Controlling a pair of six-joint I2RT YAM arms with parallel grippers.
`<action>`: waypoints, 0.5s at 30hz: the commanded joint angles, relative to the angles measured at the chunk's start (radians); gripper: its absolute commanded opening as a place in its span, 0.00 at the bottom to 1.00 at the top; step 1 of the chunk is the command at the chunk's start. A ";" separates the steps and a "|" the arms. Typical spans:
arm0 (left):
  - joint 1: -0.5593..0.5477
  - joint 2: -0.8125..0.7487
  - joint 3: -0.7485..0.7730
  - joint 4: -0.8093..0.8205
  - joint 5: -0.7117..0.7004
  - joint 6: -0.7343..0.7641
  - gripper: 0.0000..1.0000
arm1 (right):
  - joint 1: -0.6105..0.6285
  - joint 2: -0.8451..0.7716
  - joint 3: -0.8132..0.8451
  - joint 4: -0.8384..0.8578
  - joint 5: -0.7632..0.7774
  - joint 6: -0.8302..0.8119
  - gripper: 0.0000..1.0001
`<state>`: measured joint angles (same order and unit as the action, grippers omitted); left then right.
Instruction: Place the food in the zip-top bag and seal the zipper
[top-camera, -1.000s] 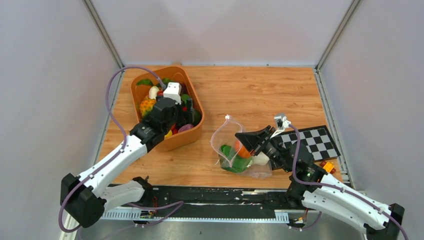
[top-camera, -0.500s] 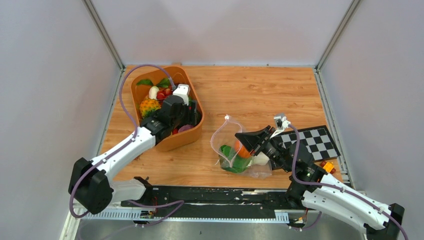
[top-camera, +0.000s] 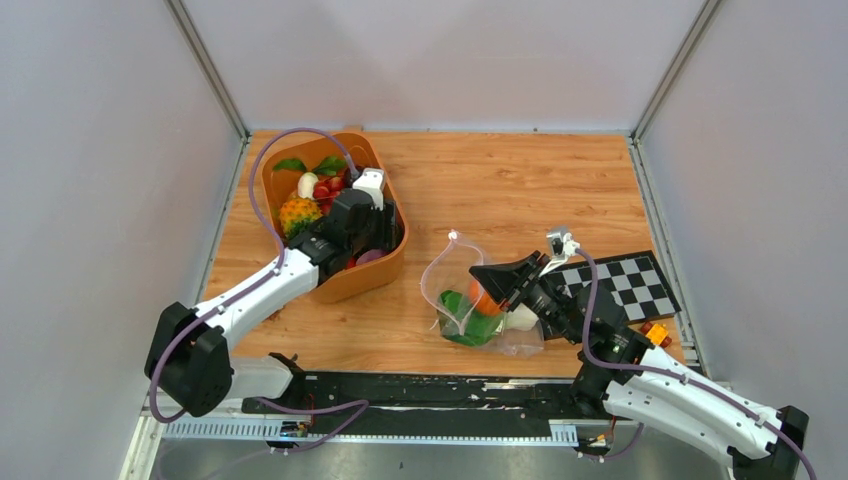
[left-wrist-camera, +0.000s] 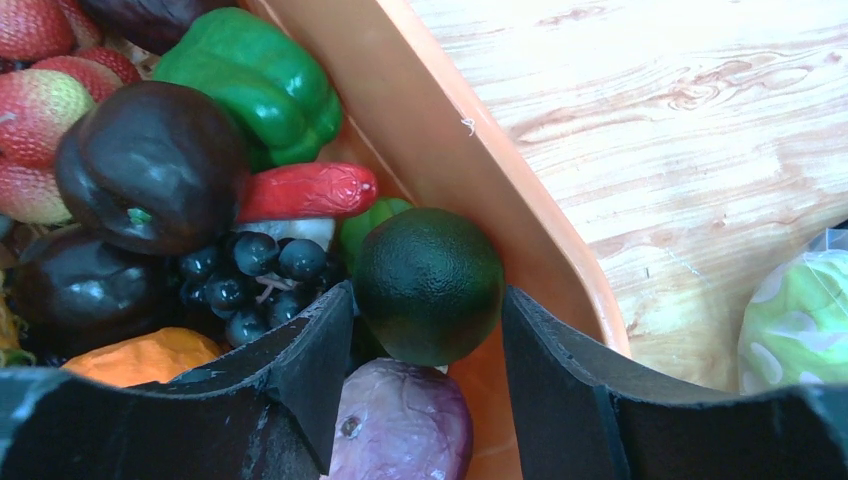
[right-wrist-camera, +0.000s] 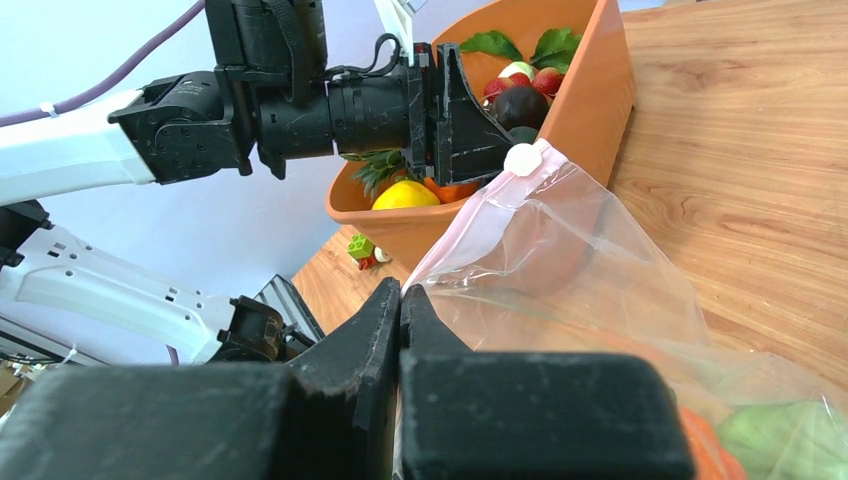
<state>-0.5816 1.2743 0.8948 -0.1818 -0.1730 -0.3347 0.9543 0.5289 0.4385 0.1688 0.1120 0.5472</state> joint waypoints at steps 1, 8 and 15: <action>0.004 0.011 -0.016 0.063 0.015 -0.022 0.62 | -0.002 0.003 0.025 0.020 0.009 -0.021 0.00; 0.004 -0.013 -0.041 0.053 -0.011 -0.011 0.42 | -0.002 0.000 0.023 0.015 0.015 -0.023 0.00; 0.005 -0.231 -0.130 0.104 -0.028 -0.010 0.27 | -0.002 -0.003 0.023 0.013 0.019 -0.024 0.00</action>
<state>-0.5812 1.1664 0.7769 -0.1131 -0.1692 -0.3462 0.9543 0.5331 0.4385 0.1680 0.1135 0.5468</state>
